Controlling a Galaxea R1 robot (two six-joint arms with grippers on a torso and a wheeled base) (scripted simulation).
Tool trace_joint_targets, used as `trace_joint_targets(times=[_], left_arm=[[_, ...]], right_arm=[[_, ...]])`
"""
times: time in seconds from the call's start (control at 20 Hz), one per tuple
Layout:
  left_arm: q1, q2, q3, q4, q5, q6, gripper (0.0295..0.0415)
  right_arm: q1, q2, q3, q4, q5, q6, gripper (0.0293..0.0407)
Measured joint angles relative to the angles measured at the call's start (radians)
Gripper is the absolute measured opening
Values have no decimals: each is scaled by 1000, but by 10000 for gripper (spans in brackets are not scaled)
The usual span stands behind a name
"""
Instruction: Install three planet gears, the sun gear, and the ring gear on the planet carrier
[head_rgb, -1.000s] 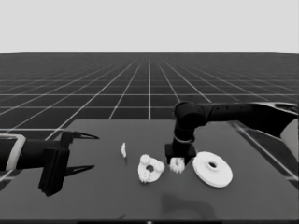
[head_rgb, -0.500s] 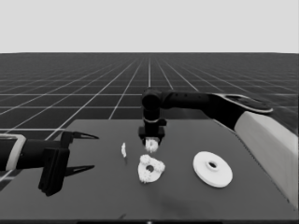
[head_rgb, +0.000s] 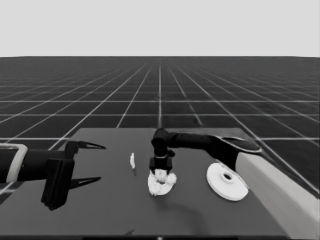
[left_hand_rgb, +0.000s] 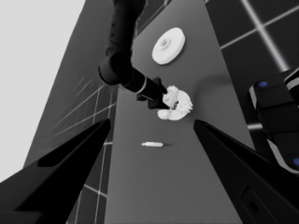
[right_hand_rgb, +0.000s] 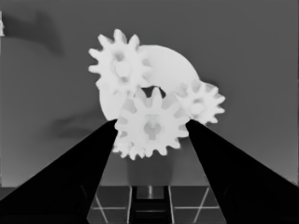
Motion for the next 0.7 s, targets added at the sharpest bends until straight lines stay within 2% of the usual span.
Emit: trace_joint_targets(times=[0.7], left_arm=[[0,0,0,0,0,0,385]], right_arm=[[-27,6,-22,-19,9,66,309]])
